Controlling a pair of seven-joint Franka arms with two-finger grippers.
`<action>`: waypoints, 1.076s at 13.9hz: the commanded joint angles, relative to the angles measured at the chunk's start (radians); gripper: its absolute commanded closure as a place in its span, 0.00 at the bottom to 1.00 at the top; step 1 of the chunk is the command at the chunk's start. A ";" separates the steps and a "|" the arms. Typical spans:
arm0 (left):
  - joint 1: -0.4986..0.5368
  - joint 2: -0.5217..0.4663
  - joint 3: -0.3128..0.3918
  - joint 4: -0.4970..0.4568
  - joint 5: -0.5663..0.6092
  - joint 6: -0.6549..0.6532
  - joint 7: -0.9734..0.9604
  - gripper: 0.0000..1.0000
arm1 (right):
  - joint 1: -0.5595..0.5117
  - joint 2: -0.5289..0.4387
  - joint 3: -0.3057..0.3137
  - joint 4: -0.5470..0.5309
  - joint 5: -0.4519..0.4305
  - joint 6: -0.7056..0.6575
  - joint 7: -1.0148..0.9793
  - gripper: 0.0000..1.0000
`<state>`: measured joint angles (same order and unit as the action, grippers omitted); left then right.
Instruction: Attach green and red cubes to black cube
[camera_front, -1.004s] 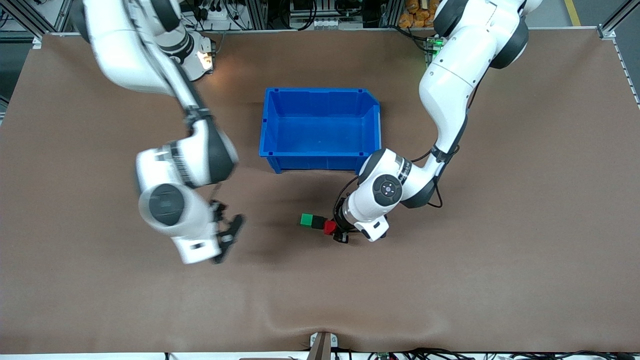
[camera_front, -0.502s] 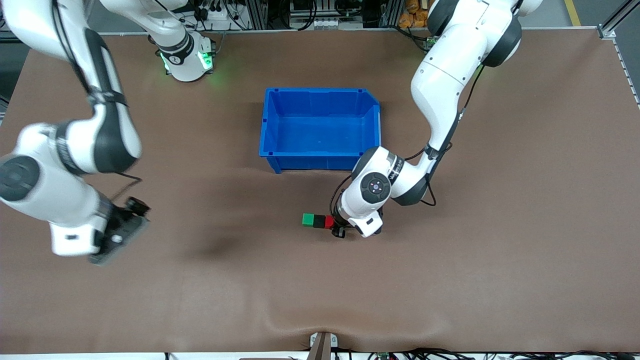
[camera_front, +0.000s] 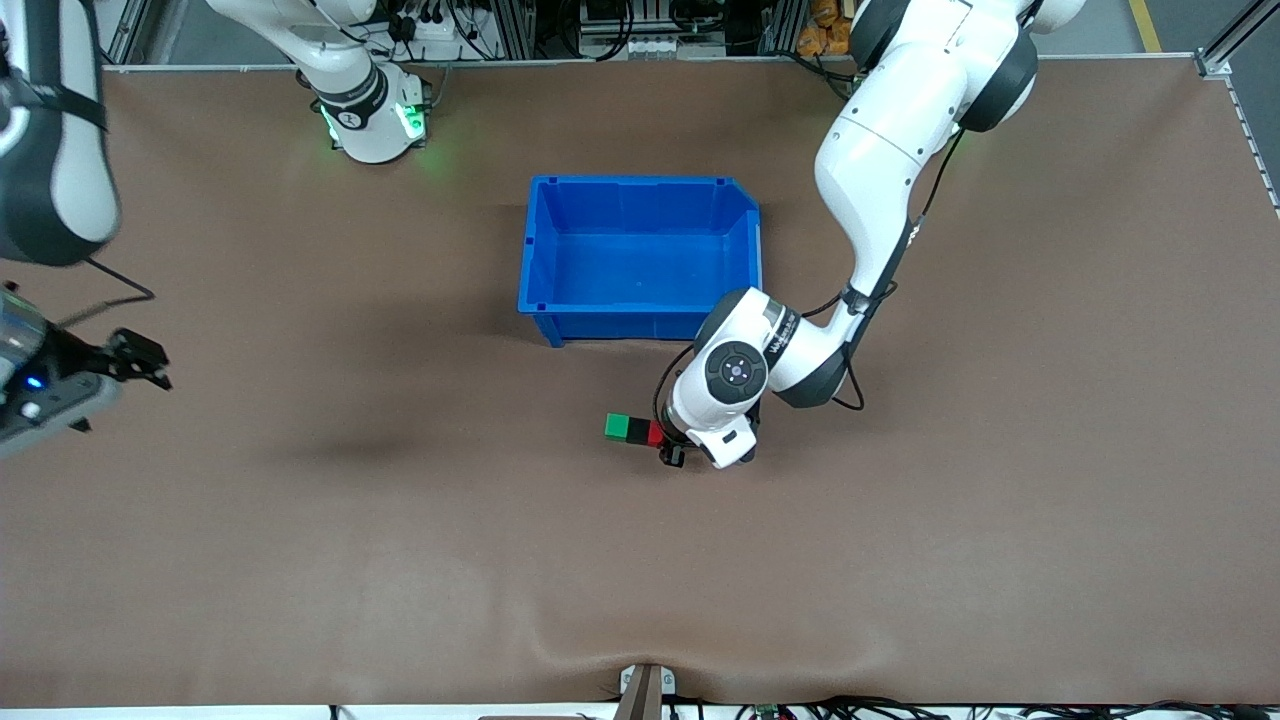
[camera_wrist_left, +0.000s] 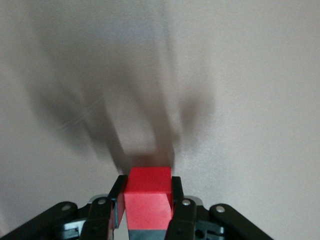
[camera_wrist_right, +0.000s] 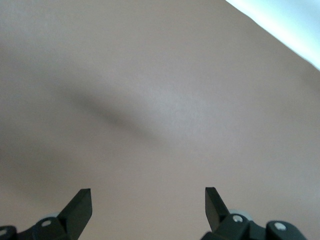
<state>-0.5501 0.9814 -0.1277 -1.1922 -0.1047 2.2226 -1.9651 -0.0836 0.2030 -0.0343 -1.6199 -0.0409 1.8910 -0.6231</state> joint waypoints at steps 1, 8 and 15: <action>-0.010 -0.029 0.016 0.008 0.010 -0.050 -0.032 1.00 | -0.012 -0.072 0.024 -0.040 0.021 -0.058 0.146 0.00; -0.011 -0.020 0.014 0.008 0.002 -0.044 -0.087 1.00 | -0.016 -0.187 0.027 -0.037 0.104 -0.256 0.327 0.00; -0.050 -0.021 0.036 0.002 0.032 -0.051 -0.232 0.40 | -0.016 -0.224 0.030 0.031 0.125 -0.417 0.344 0.00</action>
<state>-0.5848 0.9699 -0.1121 -1.1872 -0.0996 2.1819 -2.1761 -0.0851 -0.0042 -0.0202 -1.5969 0.0773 1.5054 -0.2998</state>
